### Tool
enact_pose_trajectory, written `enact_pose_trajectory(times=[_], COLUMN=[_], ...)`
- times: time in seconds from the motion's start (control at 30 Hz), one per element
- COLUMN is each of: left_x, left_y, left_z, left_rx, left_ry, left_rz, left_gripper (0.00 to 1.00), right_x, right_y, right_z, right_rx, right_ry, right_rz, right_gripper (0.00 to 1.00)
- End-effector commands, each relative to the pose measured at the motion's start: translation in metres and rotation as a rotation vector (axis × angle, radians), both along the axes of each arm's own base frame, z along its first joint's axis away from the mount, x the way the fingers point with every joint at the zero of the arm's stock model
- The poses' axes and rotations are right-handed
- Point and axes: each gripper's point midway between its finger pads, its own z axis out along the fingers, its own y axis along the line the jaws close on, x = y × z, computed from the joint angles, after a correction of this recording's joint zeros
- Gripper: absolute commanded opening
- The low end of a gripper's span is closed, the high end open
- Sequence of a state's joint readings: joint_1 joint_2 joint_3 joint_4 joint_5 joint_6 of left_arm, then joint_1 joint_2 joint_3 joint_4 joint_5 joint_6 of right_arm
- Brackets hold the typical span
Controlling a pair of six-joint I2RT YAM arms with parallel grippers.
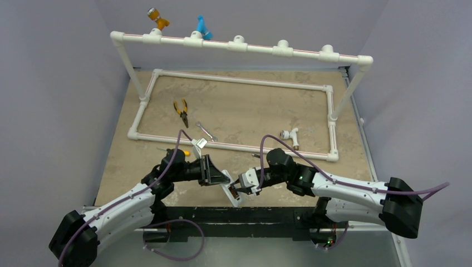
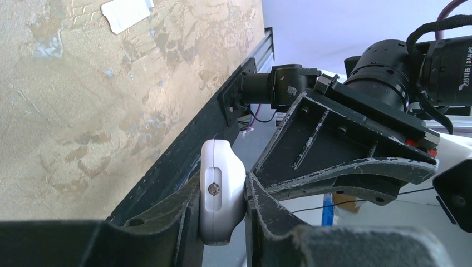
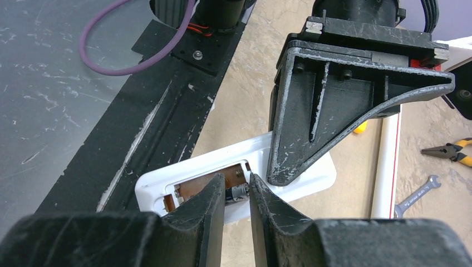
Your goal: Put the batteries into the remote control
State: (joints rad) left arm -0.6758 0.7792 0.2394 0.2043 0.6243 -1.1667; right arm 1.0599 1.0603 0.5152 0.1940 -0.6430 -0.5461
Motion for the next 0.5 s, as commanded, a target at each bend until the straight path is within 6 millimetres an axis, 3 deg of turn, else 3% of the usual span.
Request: enact_pose_trajectory(times=[0.0, 0.47], left_x=[0.006, 0.006], left_y=[-0.008, -0.011], left_z=[0.038, 0.047], left_rx=[-0.094, -0.113], left_ry=[-0.091, -0.092], left_rz=[-0.012, -0.014], left_gripper=[0.00, 0.00], right_x=[0.000, -0.004], right_y=[-0.006, -0.016], right_z=[-0.015, -0.032], right_rx=[-0.045, -0.101], right_ry=[-0.003, 0.019], right_rz=[-0.008, -0.005], right_gripper=[0.20, 0.17])
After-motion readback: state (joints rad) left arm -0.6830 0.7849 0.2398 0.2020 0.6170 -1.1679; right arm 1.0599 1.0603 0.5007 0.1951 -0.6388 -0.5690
